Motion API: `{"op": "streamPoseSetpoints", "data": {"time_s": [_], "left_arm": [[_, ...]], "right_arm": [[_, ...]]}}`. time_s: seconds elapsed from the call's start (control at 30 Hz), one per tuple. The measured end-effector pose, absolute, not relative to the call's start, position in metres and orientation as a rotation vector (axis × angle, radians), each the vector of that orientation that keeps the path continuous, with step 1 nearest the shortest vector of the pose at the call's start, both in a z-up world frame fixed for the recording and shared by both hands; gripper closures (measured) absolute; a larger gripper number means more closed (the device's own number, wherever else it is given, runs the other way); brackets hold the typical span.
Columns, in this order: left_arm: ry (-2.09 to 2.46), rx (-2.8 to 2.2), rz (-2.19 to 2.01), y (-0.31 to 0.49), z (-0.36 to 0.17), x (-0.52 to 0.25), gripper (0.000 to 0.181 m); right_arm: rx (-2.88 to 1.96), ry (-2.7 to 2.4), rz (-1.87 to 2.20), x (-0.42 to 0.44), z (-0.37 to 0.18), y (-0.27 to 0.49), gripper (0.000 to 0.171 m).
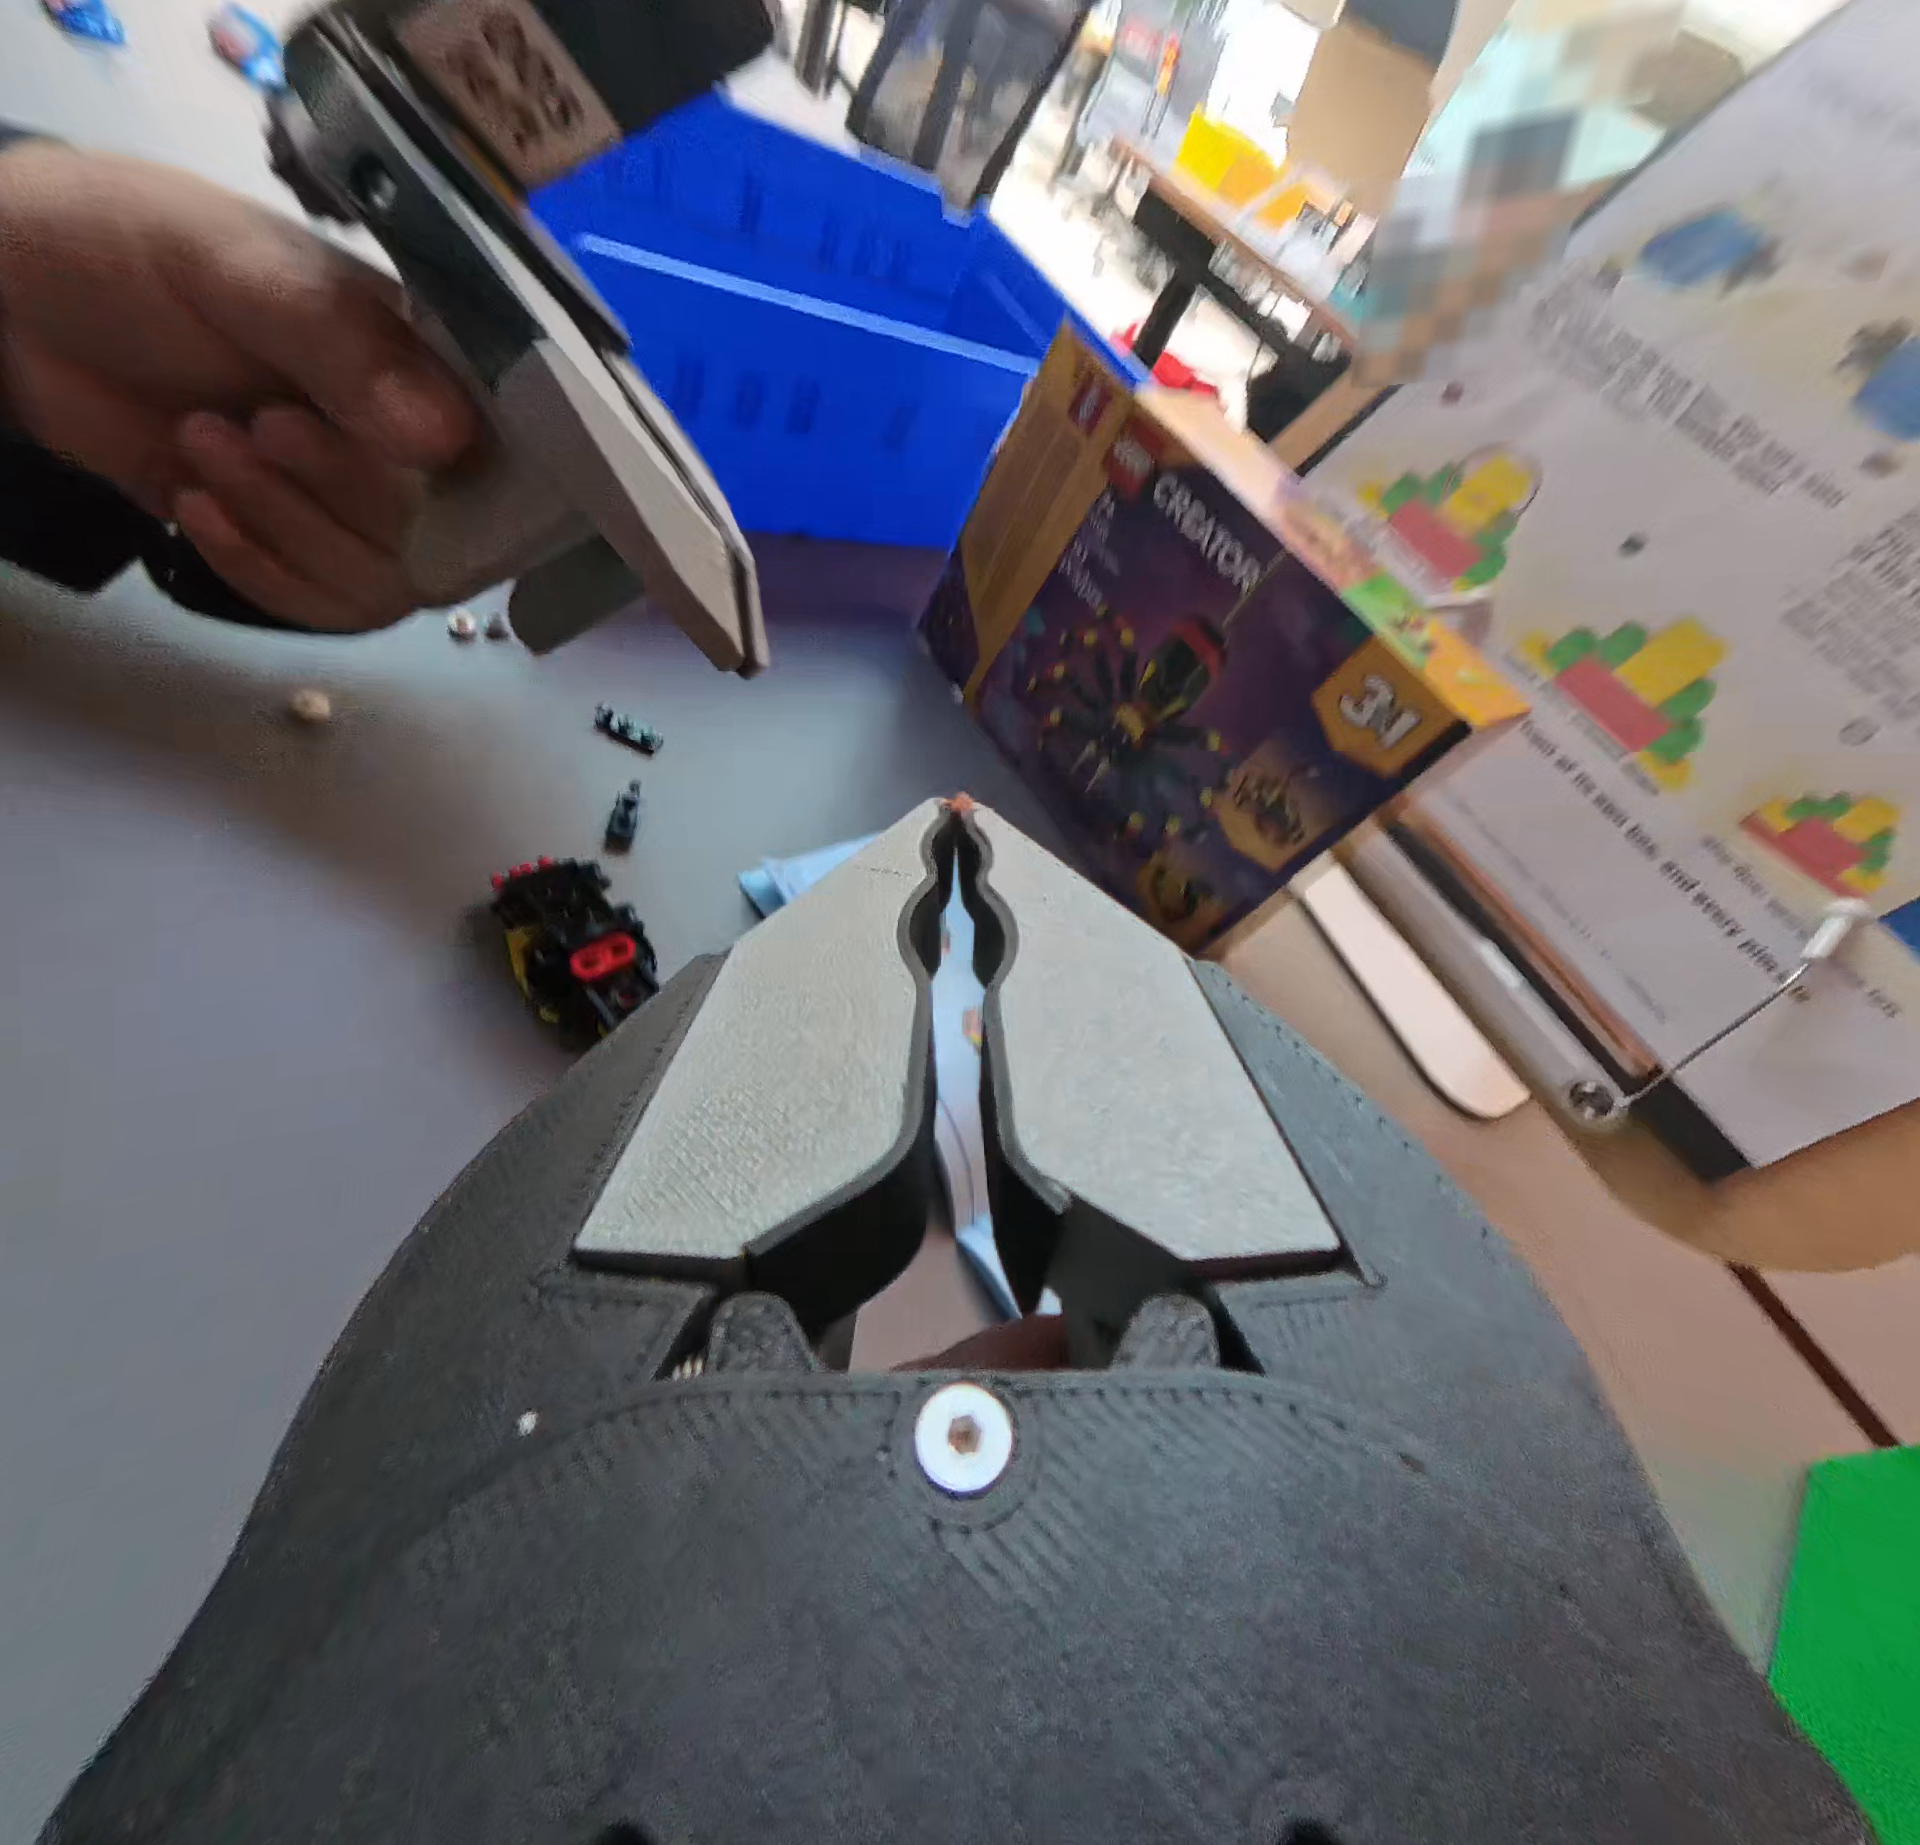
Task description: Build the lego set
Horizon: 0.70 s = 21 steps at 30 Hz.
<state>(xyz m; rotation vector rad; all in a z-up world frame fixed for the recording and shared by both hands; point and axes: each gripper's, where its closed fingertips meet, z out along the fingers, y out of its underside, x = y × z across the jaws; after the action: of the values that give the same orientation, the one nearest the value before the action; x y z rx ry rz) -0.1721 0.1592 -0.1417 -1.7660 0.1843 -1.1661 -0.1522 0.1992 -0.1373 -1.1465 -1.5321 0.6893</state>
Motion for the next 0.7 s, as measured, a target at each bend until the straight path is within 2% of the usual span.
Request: {"op": "streamPoseSetpoints", "data": {"time_s": [0.1, 0.17, 0.47, 0.7], "left_arm": [[0.269, -1.9, -0.892, 0.168, -0.167, -0.184, 0.178], [0.272, -1.918, -0.942, 0.167, -0.172, -0.179, 0.172], [0.408, -2.015, -0.898, 0.159, -0.194, -0.155, 0.161], [0.493, -2.056, -0.807, 0.156, -0.205, -0.149, 0.162]], "right_arm": [[-1.316, -1.722, 0.64, -0.139, -0.171, 0.216, 0.168], [-1.443, -1.78, 0.623, -0.122, -0.184, 0.229, 0.158], [-1.662, -1.753, 0.737, -0.032, -0.193, 0.241, 0.158], [-1.667, -1.966, 0.869, 0.021, -0.217, 0.173, 0.154]]}}
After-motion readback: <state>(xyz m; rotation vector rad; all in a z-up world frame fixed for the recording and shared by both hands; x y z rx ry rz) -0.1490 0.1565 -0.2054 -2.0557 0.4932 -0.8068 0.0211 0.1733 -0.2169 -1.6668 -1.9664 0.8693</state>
